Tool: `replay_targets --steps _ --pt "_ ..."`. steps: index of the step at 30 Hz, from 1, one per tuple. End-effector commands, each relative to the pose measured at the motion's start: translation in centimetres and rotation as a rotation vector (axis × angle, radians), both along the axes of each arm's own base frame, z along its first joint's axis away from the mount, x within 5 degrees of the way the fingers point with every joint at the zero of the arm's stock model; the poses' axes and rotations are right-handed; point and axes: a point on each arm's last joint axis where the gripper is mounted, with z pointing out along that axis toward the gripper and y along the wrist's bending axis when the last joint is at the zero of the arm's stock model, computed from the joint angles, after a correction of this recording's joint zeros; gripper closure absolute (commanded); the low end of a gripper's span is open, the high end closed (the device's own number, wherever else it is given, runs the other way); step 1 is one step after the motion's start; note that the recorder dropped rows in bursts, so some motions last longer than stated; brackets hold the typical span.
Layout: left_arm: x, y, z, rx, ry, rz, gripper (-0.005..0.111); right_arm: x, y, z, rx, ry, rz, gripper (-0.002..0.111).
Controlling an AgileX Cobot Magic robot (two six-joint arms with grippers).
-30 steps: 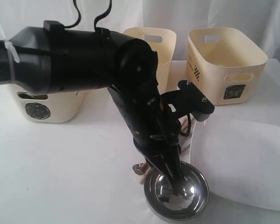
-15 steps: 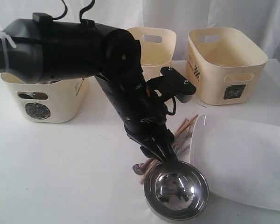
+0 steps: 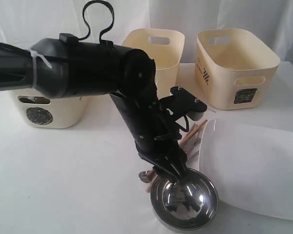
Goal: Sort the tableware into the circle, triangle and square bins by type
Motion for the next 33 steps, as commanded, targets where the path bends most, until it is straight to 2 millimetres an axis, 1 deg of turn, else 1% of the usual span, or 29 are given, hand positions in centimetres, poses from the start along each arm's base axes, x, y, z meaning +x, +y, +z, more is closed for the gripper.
replay_targets --steps 1,21,33 --pt "-0.1 -0.1 -0.3 0.000 0.025 0.012 0.049 0.0 0.0 0.0 0.000 -0.011 -0.006 0.108" --pt "0.7 -1.0 -3.2 0.018 0.026 0.016 0.049 0.0 0.0 0.0 0.000 -0.011 -0.006 0.108" --pt "0.8 -1.1 -3.1 0.008 0.011 0.009 0.049 0.0 0.0 0.0 0.000 -0.013 -0.006 0.108"
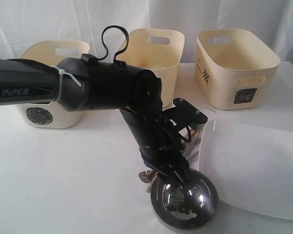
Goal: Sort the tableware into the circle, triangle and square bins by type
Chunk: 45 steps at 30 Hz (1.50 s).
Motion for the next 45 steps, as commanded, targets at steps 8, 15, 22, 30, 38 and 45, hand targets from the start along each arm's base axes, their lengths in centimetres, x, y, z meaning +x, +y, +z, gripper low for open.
replay_targets --steps 8,15,22,30,38,45 --pt "-0.1 -0.1 -0.2 0.002 0.006 -0.017 0.049 0.0 0.0 0.0 0.000 -0.013 -0.006 0.108" --pt "0.1 -0.1 -1.1 0.019 0.015 -0.019 0.049 0.0 0.0 0.0 0.000 -0.011 -0.006 0.108" --pt "0.1 -0.2 -1.2 0.022 0.018 -0.019 0.049 0.0 0.0 0.0 -0.002 -0.012 -0.007 0.108" --pt "0.1 -0.1 -1.2 0.024 0.020 -0.018 0.061 0.0 -0.1 0.0 -0.007 -0.014 -0.007 0.108" --pt "-0.2 0.2 -1.2 0.055 0.045 -0.039 0.107 0.0 -0.1 0.0 -0.007 -0.014 -0.007 0.108" --pt "-0.7 0.8 1.8 0.015 0.008 -0.047 0.107 0.0 0.0 0.0 0.000 -0.013 -0.006 0.108"
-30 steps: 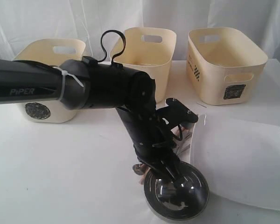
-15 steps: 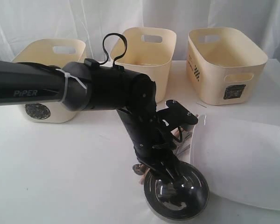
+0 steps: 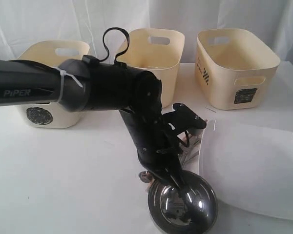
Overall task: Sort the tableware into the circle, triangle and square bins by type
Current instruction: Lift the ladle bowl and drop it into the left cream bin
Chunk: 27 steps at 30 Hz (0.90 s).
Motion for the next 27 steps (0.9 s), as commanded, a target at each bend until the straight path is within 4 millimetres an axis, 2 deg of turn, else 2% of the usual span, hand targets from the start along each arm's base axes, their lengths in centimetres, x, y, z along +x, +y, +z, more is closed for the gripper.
replay_targets --steps 1,8,14,21,27 --pt "-0.5 0.7 2.4 -0.023 -0.021 -0.013 0.107 0.0 0.0 0.0 0.008 -0.013 -0.006 0.108" --pt "-0.9 1.6 5.0 -0.044 -0.082 -0.029 0.107 0.0 0.0 0.0 0.008 -0.013 -0.006 0.108" --pt "0.4 4.4 9.2 -0.110 -0.178 0.037 0.107 0.0 0.0 0.0 0.008 -0.011 -0.006 0.108" --pt "6.1 11.2 14.2 -0.174 -0.362 0.303 0.107 0.0 0.0 0.0 0.008 -0.011 -0.006 0.108" --pt "11.7 18.5 18.0 -0.263 -0.556 0.559 0.107 0.0 0.0 0.0 0.008 -0.011 -0.006 0.108"
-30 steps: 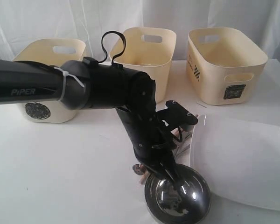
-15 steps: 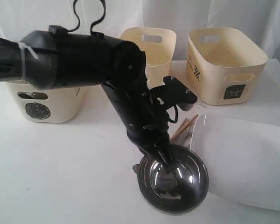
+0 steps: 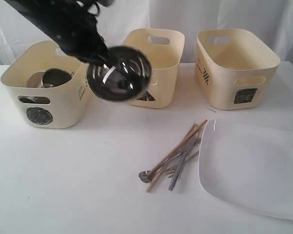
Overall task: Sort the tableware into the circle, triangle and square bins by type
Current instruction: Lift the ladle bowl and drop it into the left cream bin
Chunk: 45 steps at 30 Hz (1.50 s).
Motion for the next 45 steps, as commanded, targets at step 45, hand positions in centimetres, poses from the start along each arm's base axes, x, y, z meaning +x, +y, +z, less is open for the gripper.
replay_targets --steps 45 --pt "17.7 14.6 -8.8 -0.127 -0.271 0.499 0.065 0.0 0.0 0.0 0.002 -0.011 -0.006 0.108"
